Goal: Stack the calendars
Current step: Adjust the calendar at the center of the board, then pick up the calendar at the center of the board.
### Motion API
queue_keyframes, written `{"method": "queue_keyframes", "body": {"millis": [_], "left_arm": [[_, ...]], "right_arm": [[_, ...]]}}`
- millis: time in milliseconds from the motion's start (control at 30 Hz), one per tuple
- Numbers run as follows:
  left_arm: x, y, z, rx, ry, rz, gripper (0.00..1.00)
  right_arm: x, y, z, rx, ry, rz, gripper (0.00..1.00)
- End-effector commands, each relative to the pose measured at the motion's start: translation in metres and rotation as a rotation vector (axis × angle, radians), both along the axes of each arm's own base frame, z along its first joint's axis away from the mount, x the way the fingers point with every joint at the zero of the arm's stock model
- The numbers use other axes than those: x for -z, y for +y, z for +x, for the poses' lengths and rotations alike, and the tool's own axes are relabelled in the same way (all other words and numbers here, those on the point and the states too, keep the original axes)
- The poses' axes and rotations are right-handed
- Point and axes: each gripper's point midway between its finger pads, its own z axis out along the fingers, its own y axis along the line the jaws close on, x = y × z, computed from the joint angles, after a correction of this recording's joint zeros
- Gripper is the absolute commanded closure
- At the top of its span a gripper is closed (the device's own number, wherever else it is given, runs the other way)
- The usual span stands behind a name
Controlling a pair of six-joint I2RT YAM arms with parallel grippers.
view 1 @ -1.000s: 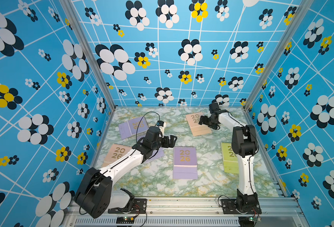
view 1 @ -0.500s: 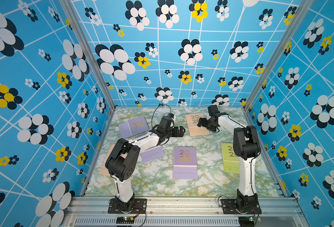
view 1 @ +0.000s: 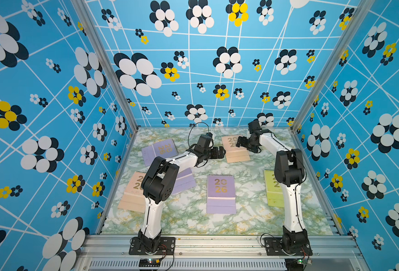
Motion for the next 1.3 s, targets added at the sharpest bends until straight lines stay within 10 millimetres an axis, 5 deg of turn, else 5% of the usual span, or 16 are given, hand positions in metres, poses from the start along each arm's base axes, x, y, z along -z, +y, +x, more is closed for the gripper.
{"method": "queue_keyframes", "body": {"millis": [0, 267, 733, 1267], "left_arm": [[0.003, -0.004, 0.012, -0.005, 0.024, -0.005, 0.0], [0.022, -0.013, 0.033, -0.016, 0.068, 0.019, 0.0], [0.053, -0.019, 0.056, -0.02, 0.134, 0.027, 0.0], [0.06, -0.031, 0.051, 0.016, 0.159, -0.095, 0.01]], "right_arm": [[0.022, -0.001, -0.007, -0.021, 0.084, -0.018, 0.04], [0.024, 0.012, 0.002, -0.068, 0.079, 0.019, 0.04], [0.026, 0.046, -0.014, -0.212, 0.092, 0.02, 0.06], [0.021, 0.09, -0.031, -0.285, 0.095, 0.075, 0.1]]}}
